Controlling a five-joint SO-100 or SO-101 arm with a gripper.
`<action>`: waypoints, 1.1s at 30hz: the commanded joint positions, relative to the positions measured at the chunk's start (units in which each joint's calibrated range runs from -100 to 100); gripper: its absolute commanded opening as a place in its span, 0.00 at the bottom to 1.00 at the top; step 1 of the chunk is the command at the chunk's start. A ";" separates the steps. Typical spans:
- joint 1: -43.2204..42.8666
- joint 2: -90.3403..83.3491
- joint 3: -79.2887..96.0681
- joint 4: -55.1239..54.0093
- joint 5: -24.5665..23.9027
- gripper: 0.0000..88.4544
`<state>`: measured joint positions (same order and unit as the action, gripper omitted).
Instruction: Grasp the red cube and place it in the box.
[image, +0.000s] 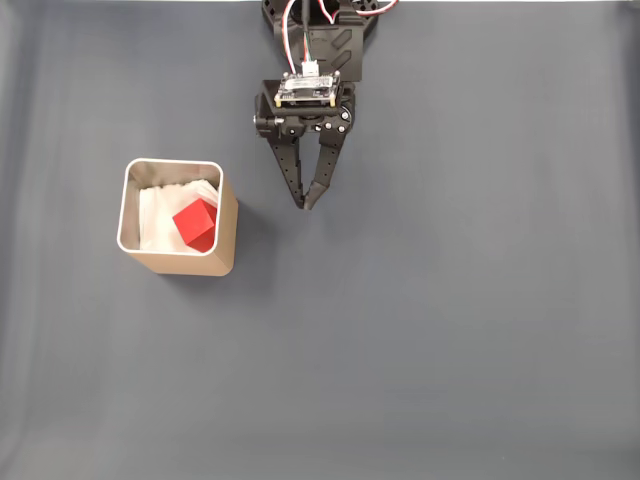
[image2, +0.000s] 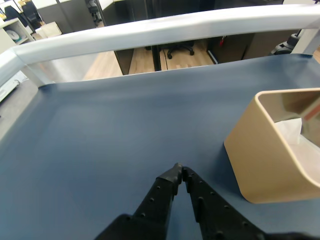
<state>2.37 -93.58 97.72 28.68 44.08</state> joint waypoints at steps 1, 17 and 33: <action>1.00 -2.61 1.73 2.63 0.49 0.00; 0.29 -6.33 2.00 29.55 0.34 0.00; -1.13 -6.33 2.09 44.98 1.71 0.00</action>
<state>1.16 -99.29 98.91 71.65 46.13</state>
